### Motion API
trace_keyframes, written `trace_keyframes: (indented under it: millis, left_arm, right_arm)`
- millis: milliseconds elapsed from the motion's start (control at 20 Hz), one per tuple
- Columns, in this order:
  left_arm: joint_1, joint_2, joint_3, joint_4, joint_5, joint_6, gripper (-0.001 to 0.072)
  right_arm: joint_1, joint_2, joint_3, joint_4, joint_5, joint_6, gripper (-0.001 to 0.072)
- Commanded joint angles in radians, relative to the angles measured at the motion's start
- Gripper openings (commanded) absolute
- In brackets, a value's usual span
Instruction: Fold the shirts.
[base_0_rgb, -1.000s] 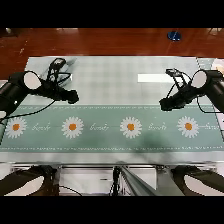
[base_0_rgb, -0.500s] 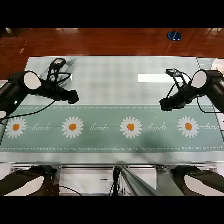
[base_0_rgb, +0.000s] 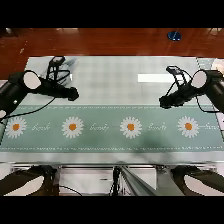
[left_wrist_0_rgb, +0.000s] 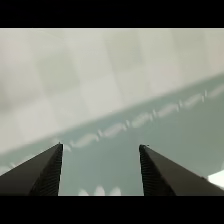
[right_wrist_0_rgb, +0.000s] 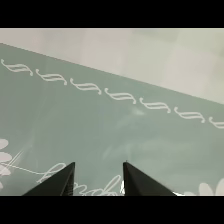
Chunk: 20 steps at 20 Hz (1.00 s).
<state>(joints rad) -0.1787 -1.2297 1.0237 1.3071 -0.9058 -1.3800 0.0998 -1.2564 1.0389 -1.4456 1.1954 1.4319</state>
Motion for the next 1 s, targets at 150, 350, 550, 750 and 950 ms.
trace_keyframes:
  millis: [150,350,550,750,950]
  left_arm:
    - [0.211,-0.019,0.105,0.122,0.372,-0.186,0.0720]
    - [0.327,-0.106,0.119,0.122,0.305,-0.185,0.0720]
    - [0.335,-0.218,0.119,0.123,0.316,-0.147,0.0720]
    - [0.334,-0.315,0.119,0.122,0.337,-0.147,0.0720]
    - [0.332,-0.354,0.121,0.113,0.328,-0.158,0.0377]
  right_arm:
    - [0.001,0.000,0.000,-0.003,-0.007,-0.004,0.0392]
    - [0.001,0.000,0.000,-0.003,-0.006,-0.004,0.0392]
    - [0.001,0.000,0.000,0.000,-0.005,-0.004,0.0391]
    - [0.001,0.000,0.000,0.000,-0.003,-0.003,0.0391]
    - [0.001,0.000,0.000,0.000,-0.002,-0.003,0.0391]
